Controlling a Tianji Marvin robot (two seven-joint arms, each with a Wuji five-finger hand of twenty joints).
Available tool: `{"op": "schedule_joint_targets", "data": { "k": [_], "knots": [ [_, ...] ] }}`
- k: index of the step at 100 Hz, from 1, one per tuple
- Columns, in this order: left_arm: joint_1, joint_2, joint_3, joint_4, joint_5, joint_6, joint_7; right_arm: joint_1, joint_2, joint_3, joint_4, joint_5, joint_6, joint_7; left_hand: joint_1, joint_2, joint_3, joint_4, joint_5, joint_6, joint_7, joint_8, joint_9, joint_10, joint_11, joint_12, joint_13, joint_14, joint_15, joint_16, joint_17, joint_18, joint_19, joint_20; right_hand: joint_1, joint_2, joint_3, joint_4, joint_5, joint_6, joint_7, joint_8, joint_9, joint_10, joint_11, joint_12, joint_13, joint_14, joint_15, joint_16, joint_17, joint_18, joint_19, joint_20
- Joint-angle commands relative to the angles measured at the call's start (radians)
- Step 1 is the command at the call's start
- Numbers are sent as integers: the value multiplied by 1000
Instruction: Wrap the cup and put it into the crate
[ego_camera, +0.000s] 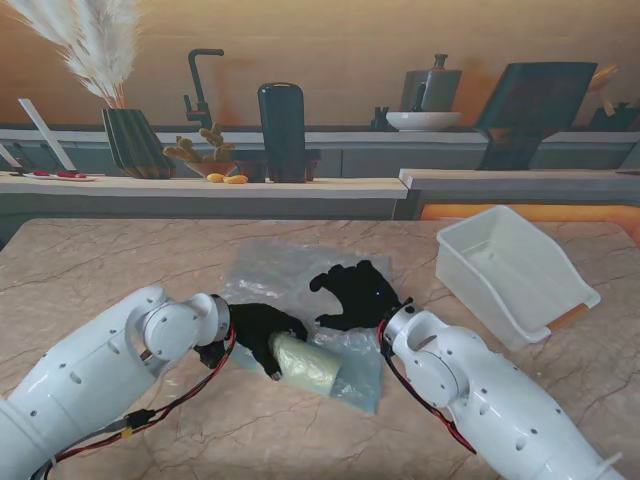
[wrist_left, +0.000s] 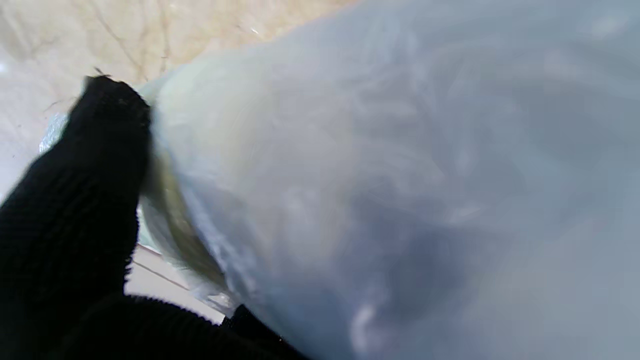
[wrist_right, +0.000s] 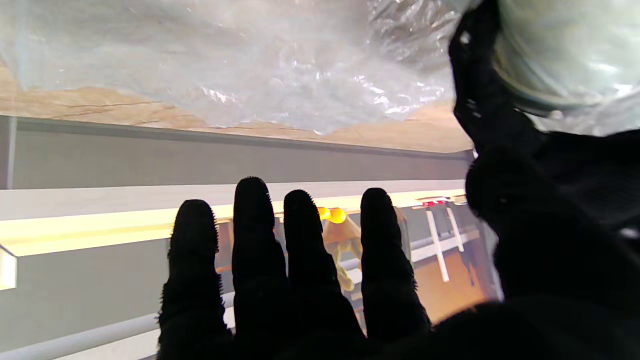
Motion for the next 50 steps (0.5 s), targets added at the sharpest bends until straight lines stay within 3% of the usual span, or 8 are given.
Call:
{"op": "schedule_joint_targets", "data": {
  "k": [1,14,33,50],
  "knots": [
    [-3,-5,39,37,-3,19,-47,-26,5,-6,-37,-17,-20,12,357,208,145,35,165,-148,376,20,249,-176,190,79,6,-21,15,12,0,18,37,29,-36,-47,-10,29,-23,36,-24,10,-13,24,-3,-6,12,-5,23,20,7,26,-20,35],
    [-83,-7,114,68,-125,107,-120,-61,20,1,-94,-45,-53,74,347,202,87,49,195,-120,365,-2,276,-160,205,91,22,-4,46,22,2,25,53,48,-52,-70,-5,25,-37,81,-67,3,-13,33,-6,-3,26,6,44,36,12,29,-26,50],
    [-146,-24,173,115,-213,211,-148,-97,36,-2,-155,-57,-66,173,323,203,68,52,231,-56,358,-23,313,-134,205,69,49,20,61,20,11,44,76,59,-70,-96,1,14,-42,141,-174,-5,-25,61,-41,-3,26,36,14,36,9,39,-67,72],
    [-166,-53,184,177,-302,310,-145,-88,48,-50,-163,-95,-60,217,315,221,9,63,260,4,326,-33,268,-87,326,-33,45,61,80,6,-7,65,101,53,-98,-113,14,8,-61,185,-262,1,-79,86,-87,-17,-20,52,-38,21,-12,55,-121,93]
  ]
}}
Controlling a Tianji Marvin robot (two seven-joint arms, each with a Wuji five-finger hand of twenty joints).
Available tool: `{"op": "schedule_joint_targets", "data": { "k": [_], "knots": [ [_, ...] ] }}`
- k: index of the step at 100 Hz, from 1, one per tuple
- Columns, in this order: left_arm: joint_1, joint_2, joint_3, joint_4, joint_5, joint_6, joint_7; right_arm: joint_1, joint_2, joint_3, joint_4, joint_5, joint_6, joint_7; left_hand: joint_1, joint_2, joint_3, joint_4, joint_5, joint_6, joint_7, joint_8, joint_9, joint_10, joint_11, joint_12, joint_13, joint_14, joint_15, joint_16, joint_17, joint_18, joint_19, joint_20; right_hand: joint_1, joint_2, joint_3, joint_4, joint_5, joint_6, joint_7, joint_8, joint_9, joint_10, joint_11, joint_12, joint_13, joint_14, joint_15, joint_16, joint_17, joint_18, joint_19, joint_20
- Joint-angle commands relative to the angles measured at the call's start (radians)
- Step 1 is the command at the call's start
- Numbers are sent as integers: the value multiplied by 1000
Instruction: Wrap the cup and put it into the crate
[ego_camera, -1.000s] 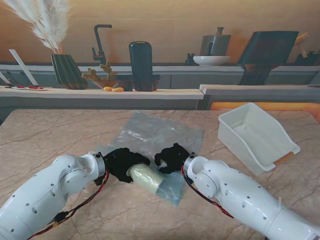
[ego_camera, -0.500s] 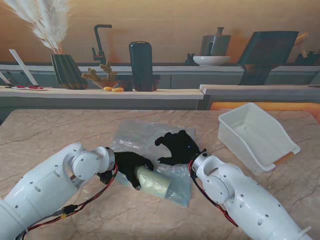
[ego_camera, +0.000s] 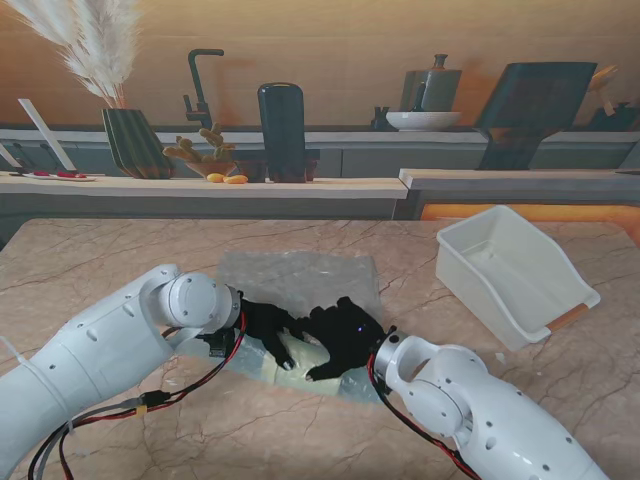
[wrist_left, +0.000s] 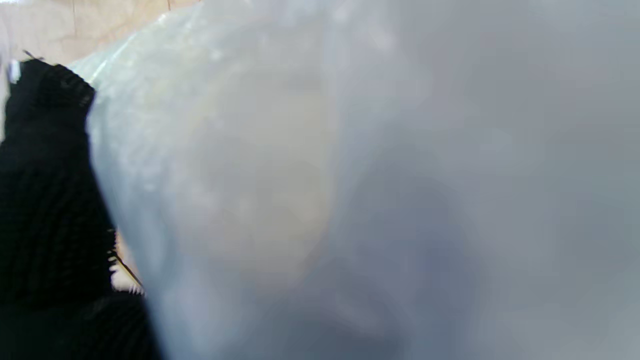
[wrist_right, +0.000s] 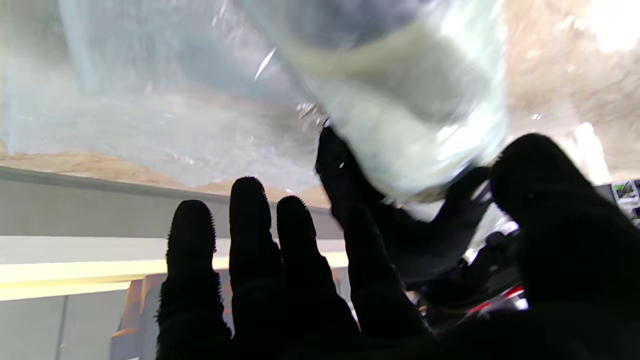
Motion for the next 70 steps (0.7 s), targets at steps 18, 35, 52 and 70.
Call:
{"op": "schedule_joint_targets", "data": {
  "k": [18,35,52,70],
  "knots": [
    [18,-37,-5,97,-60,53,11,66,9,-124,37,-93,55,31,305,219,150,53,144,42,205,33,106,-64,288,-99,7,40,37,-15,-32,44,57,9,-16,-95,37,7,-49,67,-106,23,-102,43,-58,-33,-52,21,-86,-25,-39,57,-82,61],
    [32,-45,-31,112,-97,86,10,159,10,-238,117,-108,117,27,96,315,173,89,153,116,53,49,28,-20,303,-246,-58,76,4,-34,-90,59,20,-4,109,-91,40,56,2,71,-123,93,-92,52,74,37,-8,-6,149,125,21,30,-27,157],
    [137,-41,-162,44,-80,88,73,249,-5,-324,205,-5,151,21,63,395,-95,118,-103,92,-294,-87,-322,-6,72,-363,-341,65,-249,-171,-257,44,-236,-38,314,77,112,183,114,-16,70,167,15,3,227,129,50,-50,405,224,46,-38,216,182],
    [304,-42,-344,-106,64,-4,254,310,-14,-355,244,112,167,92,80,439,-208,130,-208,70,-413,-147,-463,-7,-27,-422,-457,33,-373,-233,-295,46,-372,-54,393,26,300,28,180,-126,421,-10,159,-31,279,187,131,-65,536,284,58,-90,452,145]
  ]
}}
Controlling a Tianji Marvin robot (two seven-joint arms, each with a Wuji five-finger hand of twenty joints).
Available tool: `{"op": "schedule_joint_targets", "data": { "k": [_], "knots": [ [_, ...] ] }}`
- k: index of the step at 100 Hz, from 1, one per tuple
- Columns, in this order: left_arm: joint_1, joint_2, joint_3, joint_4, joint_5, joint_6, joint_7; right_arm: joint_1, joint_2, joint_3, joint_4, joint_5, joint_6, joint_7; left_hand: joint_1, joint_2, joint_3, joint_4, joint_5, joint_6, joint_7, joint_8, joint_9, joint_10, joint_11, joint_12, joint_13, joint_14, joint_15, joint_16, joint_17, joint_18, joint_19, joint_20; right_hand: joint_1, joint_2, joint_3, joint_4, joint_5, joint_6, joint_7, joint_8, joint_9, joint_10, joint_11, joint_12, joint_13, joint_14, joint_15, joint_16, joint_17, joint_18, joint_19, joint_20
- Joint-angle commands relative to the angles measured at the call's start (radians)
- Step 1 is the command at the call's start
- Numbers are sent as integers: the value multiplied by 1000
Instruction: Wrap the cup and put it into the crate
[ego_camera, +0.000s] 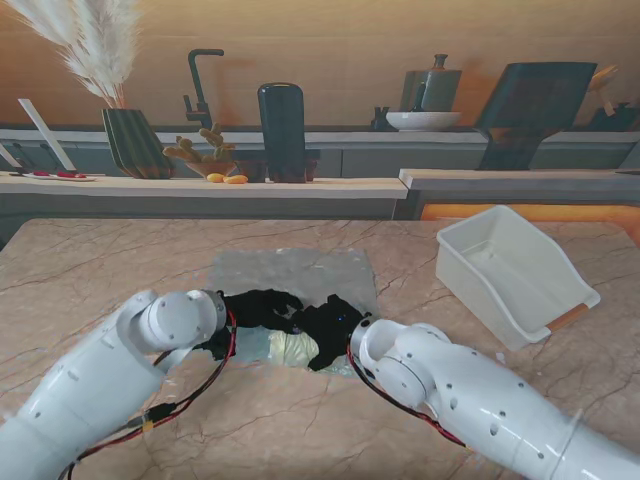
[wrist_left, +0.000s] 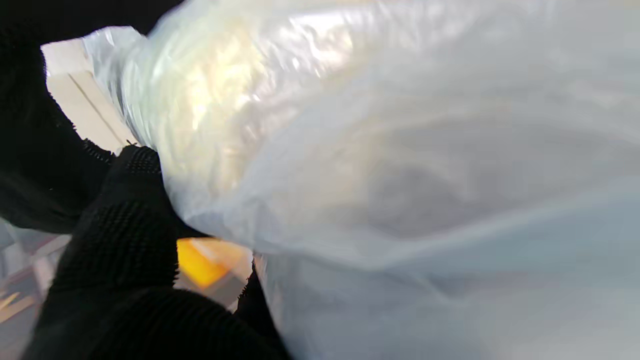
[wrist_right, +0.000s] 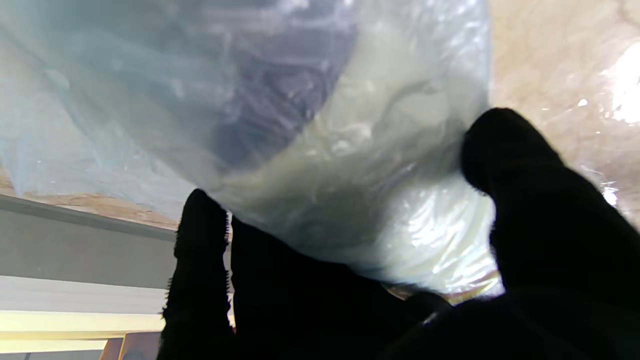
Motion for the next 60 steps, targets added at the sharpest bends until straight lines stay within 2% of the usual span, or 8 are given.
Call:
{"op": "schedule_joint_targets", "data": {
  "k": [1,17,22,27,29,31,47,60],
  "knots": [
    [56,1,-24,-31,17,-13,60,2,1,-20,35,25,9,60,0,46,-49,28,-44,-26,-49,-15,-46,-22,-37,-19,-53,6,-72,-41,-25,23,-58,-13,250,113,310,11,245,-344,408,-58,78,-34,61,42,79,-41,138,65,6,-27,78,-2],
    [184,-19,-127,-122,234,-182,317,74,2,-71,47,144,74,176,16,21,-42,29,-20,-29,-20,-14,-49,-18,-37,-26,-53,4,-94,-55,-7,24,-115,-24,288,114,294,-21,277,-366,487,-101,120,-25,76,72,93,-30,195,98,5,-43,142,18],
    [209,-20,-147,-138,289,-235,362,94,3,-87,52,172,94,203,9,4,-17,24,-5,-30,1,-11,-42,-17,-32,-29,-47,4,-91,-58,6,24,-130,-33,294,115,284,-27,284,-373,503,-108,130,-26,80,79,96,-30,207,105,7,-43,150,20],
    [232,-14,-169,-159,331,-276,367,110,2,-102,57,206,121,226,3,-3,11,22,0,-36,15,-9,-48,-21,-31,-31,-50,-2,-92,-61,6,18,-139,-40,311,117,277,-34,300,-382,517,-115,133,-27,77,83,86,-25,207,108,-3,-43,146,17],
    [241,-11,-177,-168,347,-291,363,116,2,-106,61,219,129,234,-59,-32,138,8,0,-36,28,-12,-49,-22,-28,-34,-50,-3,-89,-66,4,16,-136,-42,316,117,278,-35,307,-386,522,-116,136,-30,75,83,84,-25,205,107,-6,-41,144,16],
    [249,-7,-184,-176,360,-304,357,121,2,-110,64,231,136,240,-74,-40,171,4,7,-34,34,-11,-47,-21,-26,-34,-50,-3,-88,-67,4,14,-136,-43,321,116,282,-36,319,-396,525,-118,141,-34,69,81,82,-25,193,102,-9,-39,138,12],
    [303,24,-229,-227,495,-382,306,162,-7,-137,104,368,207,290,-94,-51,187,1,17,-26,58,5,-39,-29,-21,-33,-34,-2,-86,-69,20,1,-145,-53,353,125,300,-59,394,-453,518,-83,148,-47,0,62,45,-13,71,55,-51,-8,24,-41],
    [331,38,-238,-232,591,-411,300,196,-17,-159,150,460,242,319,-130,-69,227,0,-16,7,110,61,-30,-35,-10,-26,-21,-7,-78,-65,32,-12,-140,-68,365,144,270,-71,441,-566,503,-6,138,-45,-28,54,23,-22,24,38,-68,3,-50,-61]
  ]
}}
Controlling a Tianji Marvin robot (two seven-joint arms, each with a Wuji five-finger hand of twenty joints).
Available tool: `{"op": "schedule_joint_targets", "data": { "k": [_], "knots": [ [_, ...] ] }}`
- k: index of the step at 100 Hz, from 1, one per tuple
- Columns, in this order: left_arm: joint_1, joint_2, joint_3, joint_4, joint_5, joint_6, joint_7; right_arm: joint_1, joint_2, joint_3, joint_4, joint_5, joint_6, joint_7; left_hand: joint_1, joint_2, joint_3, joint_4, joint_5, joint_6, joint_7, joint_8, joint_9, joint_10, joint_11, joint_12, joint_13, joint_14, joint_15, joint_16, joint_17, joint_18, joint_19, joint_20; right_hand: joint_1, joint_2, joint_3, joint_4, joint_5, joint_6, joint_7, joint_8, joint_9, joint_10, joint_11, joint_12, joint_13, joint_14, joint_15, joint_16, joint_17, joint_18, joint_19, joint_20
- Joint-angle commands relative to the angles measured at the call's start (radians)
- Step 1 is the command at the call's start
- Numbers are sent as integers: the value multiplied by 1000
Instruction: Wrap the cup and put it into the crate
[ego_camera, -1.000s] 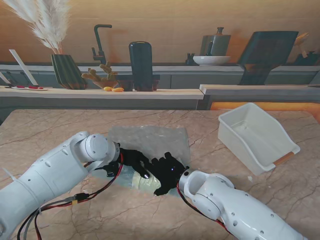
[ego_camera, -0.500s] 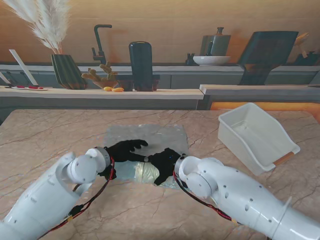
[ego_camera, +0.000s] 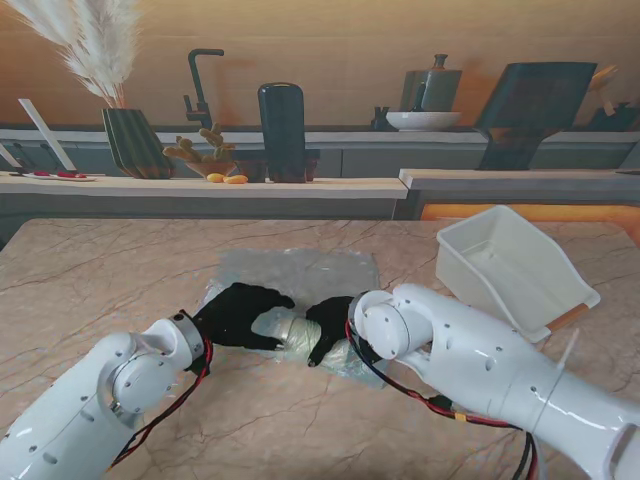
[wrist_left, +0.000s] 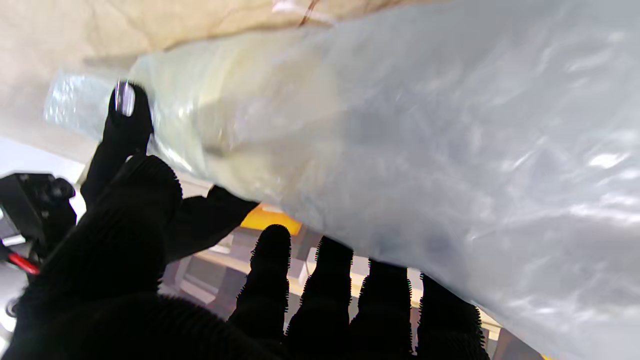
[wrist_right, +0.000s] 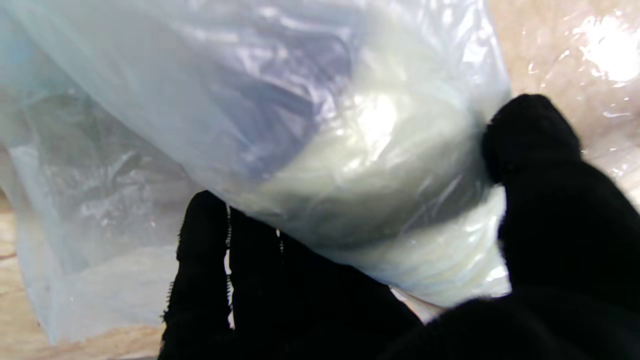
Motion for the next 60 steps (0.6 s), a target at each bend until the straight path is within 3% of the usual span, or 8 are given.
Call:
{"op": "schedule_joint_targets", "data": {
  "k": [1,20,38,44,51,55,56,60],
  "knots": [
    [22,10,4,12,-14,5,-1,-15,8,-33,70,3,17,37,-43,-48,45,-9,-29,26,54,47,-4,-25,18,0,17,-16,-5,-11,6,-8,-12,-21,370,178,321,59,368,-543,316,48,40,-23,-3,0,2,-38,-6,-15,-21,18,-37,-15],
    [-27,22,82,86,19,-2,-26,43,-23,-61,176,181,29,90,-60,-101,189,-14,-155,43,36,48,-62,-39,24,-21,-11,-44,-29,-61,-1,-50,-40,-94,370,219,285,59,396,-607,317,95,8,-28,-63,-34,-40,-54,-107,-78,-50,34,-193,-48],
    [-113,18,194,173,-26,18,-20,78,-57,-75,264,317,55,143,8,-131,338,-16,-105,31,159,74,55,-76,123,1,123,-63,63,-26,53,-32,109,-70,379,219,260,50,394,-607,308,81,-16,-32,-91,-59,-65,-53,-166,-106,-66,41,-296,-41],
    [-133,16,221,190,-44,30,-25,85,-61,-79,278,338,58,158,30,-121,360,-15,-40,6,223,96,136,-87,163,17,189,-62,107,-1,66,-6,180,-45,373,193,238,42,331,-577,290,28,-42,-34,-105,-90,-78,-58,-202,-119,-62,41,-363,16],
    [-148,16,239,196,-61,43,-41,86,-57,-79,278,345,62,170,65,-95,377,-8,33,-22,283,123,215,-97,195,33,249,-57,148,23,75,0,224,-26,261,135,170,66,168,-483,274,-62,-97,-21,-133,-124,-110,-56,-252,-139,-68,47,-410,40],
    [-153,18,243,195,-69,50,-57,80,-53,-69,273,342,60,169,77,-82,386,-2,69,-36,314,140,246,-99,208,43,269,-56,167,35,77,-2,236,-22,163,150,124,107,145,-408,138,-20,-131,-13,-152,-141,-126,-52,-290,-154,-70,51,-441,61],
    [-155,18,244,194,-71,51,-60,77,-51,-65,271,340,59,168,83,-79,390,-1,81,-38,321,143,254,-100,211,45,275,-55,170,37,79,-2,237,-21,140,154,113,119,142,-394,82,32,-140,-12,-157,-147,-132,-51,-300,-158,-70,52,-452,70],
    [-159,20,246,191,-80,57,-79,64,-45,-44,260,329,54,161,99,-72,401,3,111,-45,338,151,278,-102,220,49,291,-51,182,44,84,-1,243,-19,81,140,84,128,103,-359,3,72,-173,-7,-178,-161,-142,-47,-334,-174,-75,57,-470,77]
  ]
}}
